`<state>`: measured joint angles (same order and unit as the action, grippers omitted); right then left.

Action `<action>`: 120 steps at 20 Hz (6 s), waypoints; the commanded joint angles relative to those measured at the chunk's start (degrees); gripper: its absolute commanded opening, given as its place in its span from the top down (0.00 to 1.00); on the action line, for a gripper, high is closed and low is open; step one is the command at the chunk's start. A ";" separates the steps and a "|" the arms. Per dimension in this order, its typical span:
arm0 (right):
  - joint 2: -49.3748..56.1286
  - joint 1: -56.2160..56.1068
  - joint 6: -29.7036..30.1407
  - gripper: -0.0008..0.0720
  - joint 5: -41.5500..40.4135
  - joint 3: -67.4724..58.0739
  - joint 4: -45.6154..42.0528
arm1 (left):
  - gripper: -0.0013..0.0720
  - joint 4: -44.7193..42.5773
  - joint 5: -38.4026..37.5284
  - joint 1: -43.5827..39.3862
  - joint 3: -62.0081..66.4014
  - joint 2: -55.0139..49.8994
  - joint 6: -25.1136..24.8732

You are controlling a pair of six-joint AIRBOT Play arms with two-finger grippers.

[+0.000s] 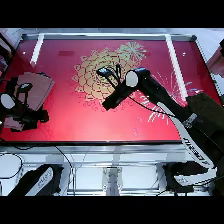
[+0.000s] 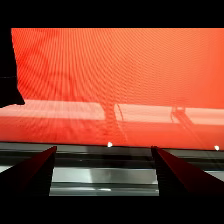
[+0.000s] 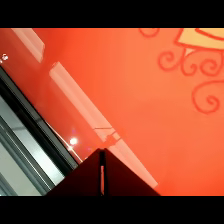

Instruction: Fold the clothes and pants, and hang the long-sleeved shirts on hangers.

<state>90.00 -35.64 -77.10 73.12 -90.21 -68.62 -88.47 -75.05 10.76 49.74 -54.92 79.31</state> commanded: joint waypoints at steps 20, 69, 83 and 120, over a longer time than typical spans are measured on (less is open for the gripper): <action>0.04 -0.11 0.04 0.98 0.79 0.00 1.99 | 0.06 4.74 0.94 0.04 0.00 0.04 0.02; 0.04 -0.11 -0.31 0.98 -0.52 0.00 2.32 | 0.93 -36.83 21.31 7.76 0.33 -19.34 -0.35; -9.60 9.84 4.98 0.98 9.07 -13.20 -11.26 | 0.93 -11.28 1.46 -26.88 54.75 -9.07 -9.27; -38.40 3.87 30.18 0.24 -44.22 54.42 1.25 | 0.93 -12.33 -9.86 -62.18 56.30 -18.53 -2.58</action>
<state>51.11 -31.22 -46.98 28.71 -35.81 -66.00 -100.47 -84.93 -51.42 106.00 -73.78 76.55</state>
